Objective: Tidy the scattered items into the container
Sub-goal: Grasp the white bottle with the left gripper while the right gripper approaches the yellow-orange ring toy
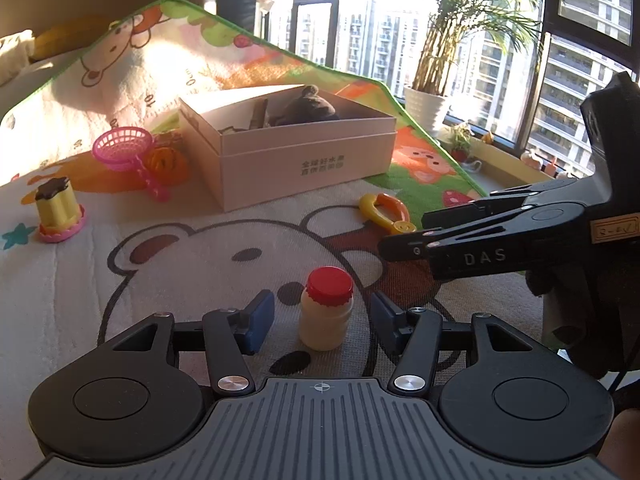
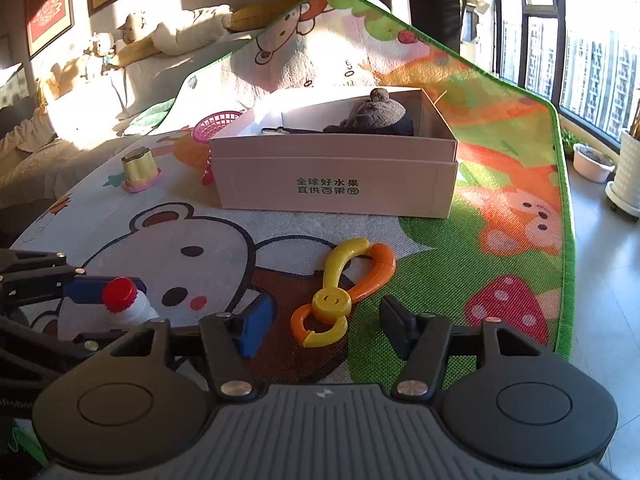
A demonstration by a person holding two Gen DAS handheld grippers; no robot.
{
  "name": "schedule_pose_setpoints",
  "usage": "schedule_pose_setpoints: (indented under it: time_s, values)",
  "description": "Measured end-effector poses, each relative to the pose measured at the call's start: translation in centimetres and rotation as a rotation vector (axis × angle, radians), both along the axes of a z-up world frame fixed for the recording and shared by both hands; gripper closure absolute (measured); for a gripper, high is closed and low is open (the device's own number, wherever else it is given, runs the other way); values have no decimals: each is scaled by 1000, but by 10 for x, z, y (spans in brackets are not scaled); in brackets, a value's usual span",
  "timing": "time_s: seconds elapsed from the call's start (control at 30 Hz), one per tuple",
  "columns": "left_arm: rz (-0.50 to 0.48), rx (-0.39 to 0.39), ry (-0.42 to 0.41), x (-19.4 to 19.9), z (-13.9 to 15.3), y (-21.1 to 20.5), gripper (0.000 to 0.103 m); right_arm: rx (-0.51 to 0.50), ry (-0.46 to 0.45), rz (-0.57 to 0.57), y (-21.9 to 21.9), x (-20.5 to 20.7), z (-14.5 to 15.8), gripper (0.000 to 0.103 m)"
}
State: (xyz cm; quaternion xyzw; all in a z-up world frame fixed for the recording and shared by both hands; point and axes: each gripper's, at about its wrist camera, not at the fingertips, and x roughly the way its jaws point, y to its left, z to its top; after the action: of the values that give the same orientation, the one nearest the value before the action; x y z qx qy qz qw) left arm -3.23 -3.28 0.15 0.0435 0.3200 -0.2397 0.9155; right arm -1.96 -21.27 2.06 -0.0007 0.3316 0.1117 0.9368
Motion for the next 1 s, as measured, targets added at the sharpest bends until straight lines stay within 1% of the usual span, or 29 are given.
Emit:
schedule_pose_setpoints:
  time_s: [0.03,0.07,0.1,0.2,0.3,0.43,0.47,0.67,0.77,0.83,0.9,0.93,0.97,1.0]
  values:
    - [-2,-3,9,0,-1,0,31,-8,-3,1,1,1,-1,49]
    - [3,-9,20,1,-1,0,11,-11,-6,3,2,1,-2,49]
    - [15,-12,31,1,-1,0,4,-16,-12,7,2,0,-3,49]
    - [37,-3,62,2,-1,-1,5,-27,-27,17,3,-3,-5,49]
    - [32,25,86,2,-1,-5,0,-31,-29,19,4,-3,-5,47]
    - [18,127,93,0,-3,-16,0,-32,-30,28,5,-3,-6,44]
    - [23,136,96,0,-3,-17,0,-30,-30,31,5,-3,-6,43]
    - [50,142,106,0,-2,-20,0,-22,-27,50,5,-3,-6,36]
    - [49,131,73,-6,-4,-18,0,-11,-28,50,3,-3,-6,35]
    - [61,142,55,-10,-1,-17,0,1,-29,44,1,-4,-6,35]
    - [66,147,-10,-17,5,-15,0,19,-30,38,-1,-4,-6,35]
    - [68,150,-38,-19,8,-15,4,26,-30,36,-2,-4,-6,35]
    - [66,149,-51,-20,11,-15,18,33,-30,34,-3,-4,-6,35]
    - [60,144,-42,-18,12,-15,31,38,-31,32,-4,-4,-6,35]
